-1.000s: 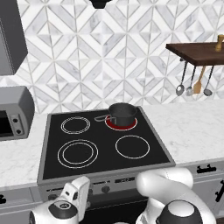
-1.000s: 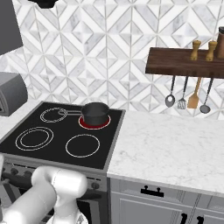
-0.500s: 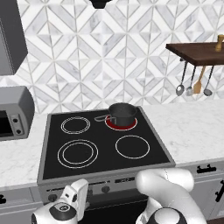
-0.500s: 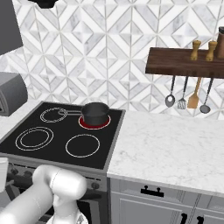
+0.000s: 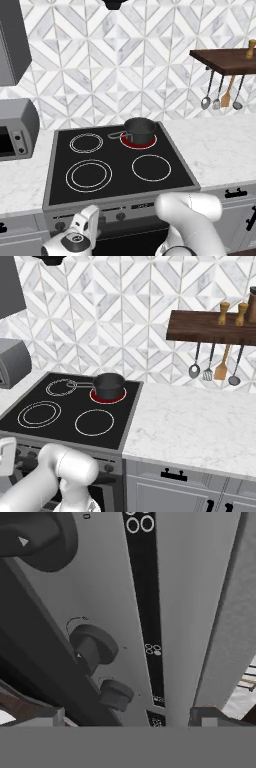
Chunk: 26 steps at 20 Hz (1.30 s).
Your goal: Turn off the rear right burner of the stove.
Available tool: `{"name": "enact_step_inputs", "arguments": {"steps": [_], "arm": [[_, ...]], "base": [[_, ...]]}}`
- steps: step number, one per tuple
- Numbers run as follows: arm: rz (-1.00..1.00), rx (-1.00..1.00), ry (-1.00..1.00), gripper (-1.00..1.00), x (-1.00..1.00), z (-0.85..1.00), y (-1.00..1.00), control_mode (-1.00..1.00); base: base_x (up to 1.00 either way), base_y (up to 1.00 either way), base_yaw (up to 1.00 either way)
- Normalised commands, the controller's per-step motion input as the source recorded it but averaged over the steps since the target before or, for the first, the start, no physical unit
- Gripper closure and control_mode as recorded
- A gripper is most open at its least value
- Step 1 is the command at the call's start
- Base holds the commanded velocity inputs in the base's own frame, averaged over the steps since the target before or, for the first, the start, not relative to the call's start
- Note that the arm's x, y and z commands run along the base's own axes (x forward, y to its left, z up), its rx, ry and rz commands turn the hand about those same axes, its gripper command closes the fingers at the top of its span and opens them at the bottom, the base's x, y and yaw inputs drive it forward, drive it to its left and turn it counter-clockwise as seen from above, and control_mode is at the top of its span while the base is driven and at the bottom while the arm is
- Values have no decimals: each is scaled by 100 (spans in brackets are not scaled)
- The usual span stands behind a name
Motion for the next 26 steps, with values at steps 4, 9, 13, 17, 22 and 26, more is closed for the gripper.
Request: {"name": "enact_step_inputs", "arguments": {"steps": [4, 9, 13, 17, 22, 26], "arm": [[14, 0, 0, -100, 0, -52, 0, -100], [8, 0, -7, -100, 23, -23, 0, -100], [0, 0, -6, -100, 35, -9, 0, -100], [1, 0, -3, -100, 24, -12, 1, -100], [2, 0, -3, -100, 5, -14, 8, -100], [0, 0, 0, -100, 12, -4, 0, -100]], "base": [[0, 0, 0], [0, 0, 0], [0, 0, 0], [0, 0, 0], [0, 0, 0], [0, 0, 0]]}}
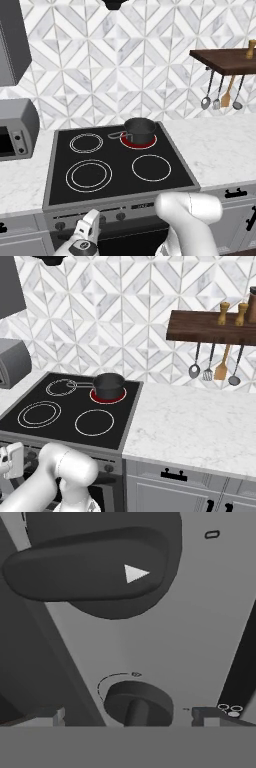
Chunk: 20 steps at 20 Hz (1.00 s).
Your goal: Turn off the rear right burner of the stove.
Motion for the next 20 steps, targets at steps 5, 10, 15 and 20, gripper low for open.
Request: {"name": "enact_step_inputs", "arguments": {"steps": [5, 10, 15, 20], "arm": [[0, 4, -5, -100, 10, -13, 2, -100], [0, 0, 0, 100, 6, 0, 0, -100], [0, 1, 1, 100, 0, 0, 0, -100], [0, 16, 5, 100, 2, 12, -1, -100]], "base": [[0, 0, 0], [0, 0, 0], [0, 0, 0], [0, 0, 0]]}}
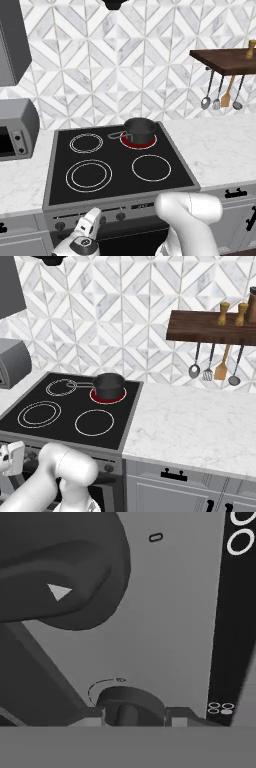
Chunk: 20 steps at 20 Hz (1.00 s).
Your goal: Turn off the rear right burner of the stove.
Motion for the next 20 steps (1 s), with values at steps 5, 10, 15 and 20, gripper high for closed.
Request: {"name": "enact_step_inputs", "arguments": {"steps": [5, 10, 15, 20], "arm": [[-5, 37, 8, 100, 4, 18, -9, -100], [-14, 58, 5, 100, 0, 23, -26, -100], [-19, 63, 4, 100, 0, 25, -39, -100], [-26, 56, 1, 100, 0, 19, -31, -100]], "base": [[0, 0, 0], [0, 0, 0], [0, 0, 0], [0, 0, 0]]}}
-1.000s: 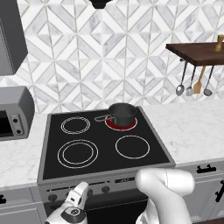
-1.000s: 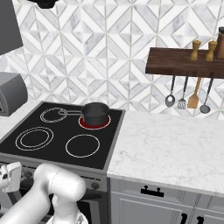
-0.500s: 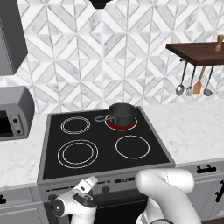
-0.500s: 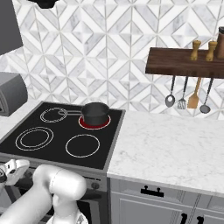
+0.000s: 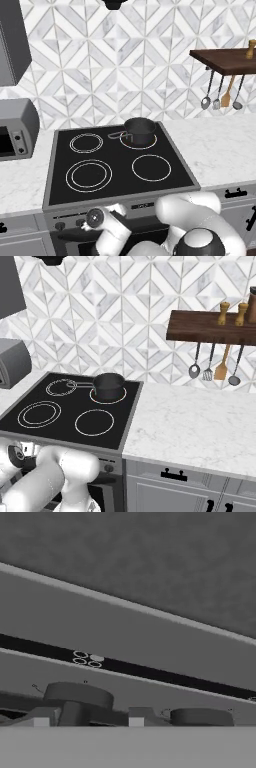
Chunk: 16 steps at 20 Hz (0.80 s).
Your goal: Turn off the rear right burner of the stove.
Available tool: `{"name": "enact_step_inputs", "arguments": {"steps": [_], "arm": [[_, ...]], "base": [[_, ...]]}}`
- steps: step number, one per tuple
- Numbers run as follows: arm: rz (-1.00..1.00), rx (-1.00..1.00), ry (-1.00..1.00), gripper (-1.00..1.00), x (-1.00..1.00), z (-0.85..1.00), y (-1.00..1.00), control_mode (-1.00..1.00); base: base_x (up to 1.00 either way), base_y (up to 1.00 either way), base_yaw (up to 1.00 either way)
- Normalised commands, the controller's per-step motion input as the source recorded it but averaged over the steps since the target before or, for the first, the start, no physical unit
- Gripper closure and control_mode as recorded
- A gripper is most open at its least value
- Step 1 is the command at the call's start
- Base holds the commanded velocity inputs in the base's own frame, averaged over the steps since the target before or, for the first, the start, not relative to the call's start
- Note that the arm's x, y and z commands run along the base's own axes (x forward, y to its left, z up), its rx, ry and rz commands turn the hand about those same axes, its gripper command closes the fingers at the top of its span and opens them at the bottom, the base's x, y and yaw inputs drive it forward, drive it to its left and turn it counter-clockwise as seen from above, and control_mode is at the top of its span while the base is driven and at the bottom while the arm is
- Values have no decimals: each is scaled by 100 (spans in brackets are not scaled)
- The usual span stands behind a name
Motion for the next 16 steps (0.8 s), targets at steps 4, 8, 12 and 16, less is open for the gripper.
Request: {"name": "enact_step_inputs", "arguments": {"steps": [4, 8, 12, 16], "arm": [[-34, 43, 0, 100, 10, 9, -12, -100], [-39, 35, 0, 100, 37, 5, 0, -100], [-31, 23, 2, 100, 20, 14, -8, -100], [0, 1, 0, 100, 0, 0, 0, -100]], "base": [[0, 0, 0], [0, 0, 0], [0, 0, 0], [0, 0, 0]]}}
